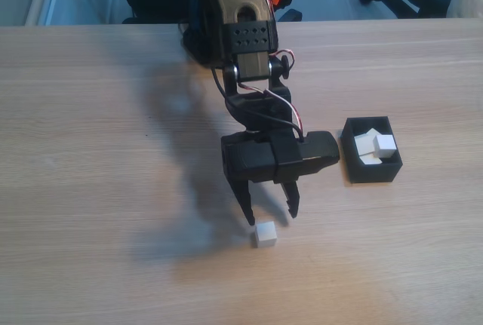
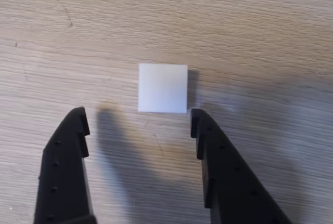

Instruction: Pick blocks and place them in the box.

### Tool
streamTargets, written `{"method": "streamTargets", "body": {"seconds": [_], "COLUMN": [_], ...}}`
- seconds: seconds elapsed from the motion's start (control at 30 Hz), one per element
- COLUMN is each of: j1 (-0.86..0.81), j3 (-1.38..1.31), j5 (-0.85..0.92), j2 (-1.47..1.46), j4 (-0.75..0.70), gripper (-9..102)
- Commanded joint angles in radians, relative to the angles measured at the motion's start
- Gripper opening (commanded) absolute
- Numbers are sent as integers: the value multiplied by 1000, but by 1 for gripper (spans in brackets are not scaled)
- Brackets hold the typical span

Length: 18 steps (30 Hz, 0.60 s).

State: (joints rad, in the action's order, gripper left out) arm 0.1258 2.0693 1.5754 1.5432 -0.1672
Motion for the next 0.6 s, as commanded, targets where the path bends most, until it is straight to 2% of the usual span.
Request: {"method": "streamTargets", "body": {"seconds": [0.0,0.13,0.57], "j1": [-15,-18,-26], "j3": [-60,-77,-115], "j5": [-5,-18,-18], "j2": [-9,-43,-115], "j4": [44,91,106], "gripper": [21,20,17]}}
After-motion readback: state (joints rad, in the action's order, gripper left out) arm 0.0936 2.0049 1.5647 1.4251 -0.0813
